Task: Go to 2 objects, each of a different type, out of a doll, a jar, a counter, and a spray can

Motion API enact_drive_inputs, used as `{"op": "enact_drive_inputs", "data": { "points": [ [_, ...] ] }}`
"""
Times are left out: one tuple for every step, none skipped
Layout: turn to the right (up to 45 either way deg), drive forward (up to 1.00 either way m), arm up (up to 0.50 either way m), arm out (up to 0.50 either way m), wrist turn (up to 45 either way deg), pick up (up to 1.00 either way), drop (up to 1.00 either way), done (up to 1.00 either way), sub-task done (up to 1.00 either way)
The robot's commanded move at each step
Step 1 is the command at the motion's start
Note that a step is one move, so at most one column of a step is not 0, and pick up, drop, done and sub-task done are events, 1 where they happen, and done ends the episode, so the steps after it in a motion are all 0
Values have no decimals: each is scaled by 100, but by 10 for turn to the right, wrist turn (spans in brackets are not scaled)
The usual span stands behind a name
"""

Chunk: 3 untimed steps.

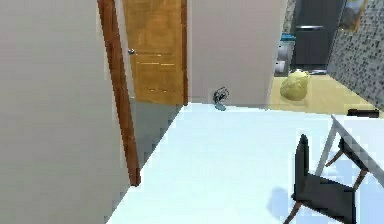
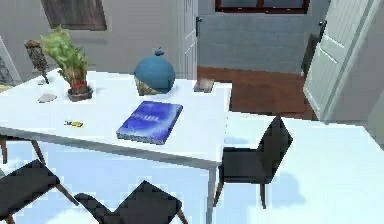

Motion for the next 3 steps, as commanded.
{"op": "enact_drive_inputs", "data": {
  "points": [
    [0, 100, 0, 0, 0, 0, 0, 0, 0],
    [30, 0, 0, 0, 0, 0, 0, 0, 0],
    [0, 55, 0, 0, 0, 0, 0, 0, 0]
  ]
}}
